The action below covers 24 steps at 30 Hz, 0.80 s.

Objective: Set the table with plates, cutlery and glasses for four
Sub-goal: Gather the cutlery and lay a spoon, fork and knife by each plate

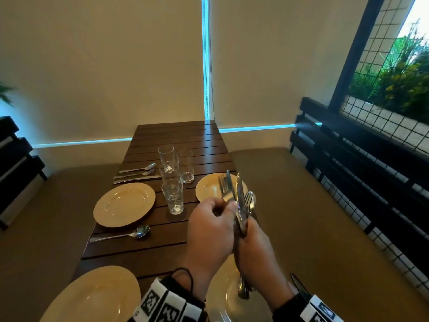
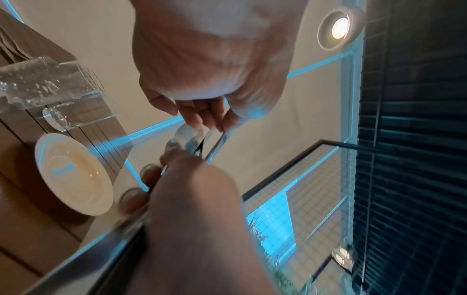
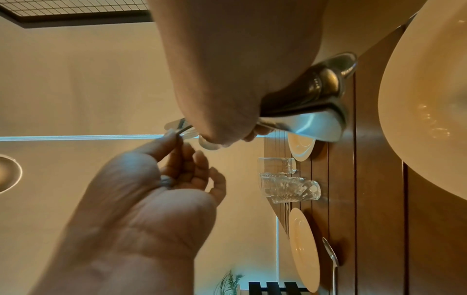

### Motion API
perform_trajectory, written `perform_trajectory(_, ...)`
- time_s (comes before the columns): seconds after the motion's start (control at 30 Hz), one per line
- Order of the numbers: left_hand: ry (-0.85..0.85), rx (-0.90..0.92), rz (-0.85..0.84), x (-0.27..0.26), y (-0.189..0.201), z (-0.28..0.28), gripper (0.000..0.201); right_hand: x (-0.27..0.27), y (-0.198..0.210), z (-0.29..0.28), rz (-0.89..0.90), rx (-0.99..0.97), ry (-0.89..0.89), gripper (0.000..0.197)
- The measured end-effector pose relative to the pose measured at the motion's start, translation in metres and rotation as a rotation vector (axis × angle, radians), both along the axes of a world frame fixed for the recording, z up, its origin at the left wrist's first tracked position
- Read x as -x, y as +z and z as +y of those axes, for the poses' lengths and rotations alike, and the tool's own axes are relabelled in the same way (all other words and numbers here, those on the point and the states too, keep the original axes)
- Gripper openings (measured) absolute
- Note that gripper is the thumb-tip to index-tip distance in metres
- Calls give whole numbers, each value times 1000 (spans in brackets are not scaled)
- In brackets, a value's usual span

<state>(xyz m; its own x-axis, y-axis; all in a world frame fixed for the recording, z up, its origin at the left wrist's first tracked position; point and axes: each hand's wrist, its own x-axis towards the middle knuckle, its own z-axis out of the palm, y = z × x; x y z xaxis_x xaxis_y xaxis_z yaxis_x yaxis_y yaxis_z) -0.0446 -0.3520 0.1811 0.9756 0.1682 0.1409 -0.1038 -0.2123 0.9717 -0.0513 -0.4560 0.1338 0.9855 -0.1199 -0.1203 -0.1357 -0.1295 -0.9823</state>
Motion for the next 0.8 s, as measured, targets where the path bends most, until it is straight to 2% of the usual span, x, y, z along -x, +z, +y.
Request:
perform_trajectory(0.03,35,77,-8,-4,6,5,10,-1,-5,-1,-17,169,-7,6)
perform_trajectory(0.07,64,161,-11,-8,13,13,9,-1,-8,-1,-28,219,-10,4)
perform_trajectory(0.2,86,452,-37,-36,33,66,11,-1,-17,-4,95,105,-14,15)
perform_trajectory(0.27,120,430,-62,-51,30,104,11,1,-18,-7,145,29,10,23)
perform_trajectory(0.37,209,212,23,-72,1,168,11,1,-15,-9,212,-73,39,27)
perform_trajectory(0.53,231,-283,360,-90,-63,258,9,-8,-18,-8,298,-111,87,28)
perform_trajectory(0.7,69,-780,531,-99,-109,298,7,-19,-23,3,300,-81,107,30)
perform_trajectory(0.8,-79,-929,601,-109,-133,309,12,-27,-28,8,314,-63,123,32)
